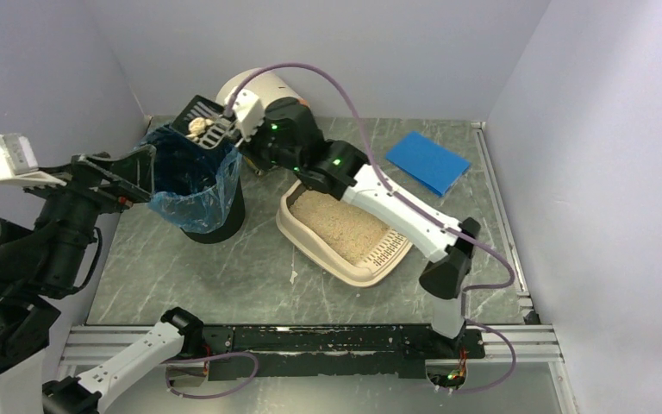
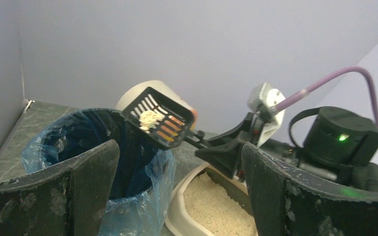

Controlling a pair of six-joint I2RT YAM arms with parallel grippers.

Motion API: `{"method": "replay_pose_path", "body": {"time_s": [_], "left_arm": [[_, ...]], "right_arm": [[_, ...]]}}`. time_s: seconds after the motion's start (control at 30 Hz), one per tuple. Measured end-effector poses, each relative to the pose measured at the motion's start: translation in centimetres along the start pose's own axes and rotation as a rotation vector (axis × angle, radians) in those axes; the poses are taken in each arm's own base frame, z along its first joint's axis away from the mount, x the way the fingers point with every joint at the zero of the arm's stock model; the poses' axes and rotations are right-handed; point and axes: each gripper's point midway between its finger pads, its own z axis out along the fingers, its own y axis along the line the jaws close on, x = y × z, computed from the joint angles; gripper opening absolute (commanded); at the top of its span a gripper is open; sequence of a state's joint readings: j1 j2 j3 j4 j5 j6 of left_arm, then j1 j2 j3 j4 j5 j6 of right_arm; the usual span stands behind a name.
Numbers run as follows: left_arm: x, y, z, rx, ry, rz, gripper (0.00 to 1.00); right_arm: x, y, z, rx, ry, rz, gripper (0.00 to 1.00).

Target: Clean the litter box

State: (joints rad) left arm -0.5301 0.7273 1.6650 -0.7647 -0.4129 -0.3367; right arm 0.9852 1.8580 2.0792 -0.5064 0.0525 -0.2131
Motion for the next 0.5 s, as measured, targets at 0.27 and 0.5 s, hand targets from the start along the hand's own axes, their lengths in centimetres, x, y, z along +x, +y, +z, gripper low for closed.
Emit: {"method": "replay_pose_path", "body": {"time_s": [0.27, 0.5], "left_arm": [[-3.4, 0.2, -2.2, 0.010, -0.085, -0.041, 0.99], [-6.6, 0.0, -4.3, 0.035, -0.165, -0.094, 0.99]], "right_arm": [[-0.4, 3.7, 4.5, 0.003, -0.051, -0.295, 0.00], [0.9, 3.0, 6.4, 0.140, -0.087, -0.652, 0.00]]}}
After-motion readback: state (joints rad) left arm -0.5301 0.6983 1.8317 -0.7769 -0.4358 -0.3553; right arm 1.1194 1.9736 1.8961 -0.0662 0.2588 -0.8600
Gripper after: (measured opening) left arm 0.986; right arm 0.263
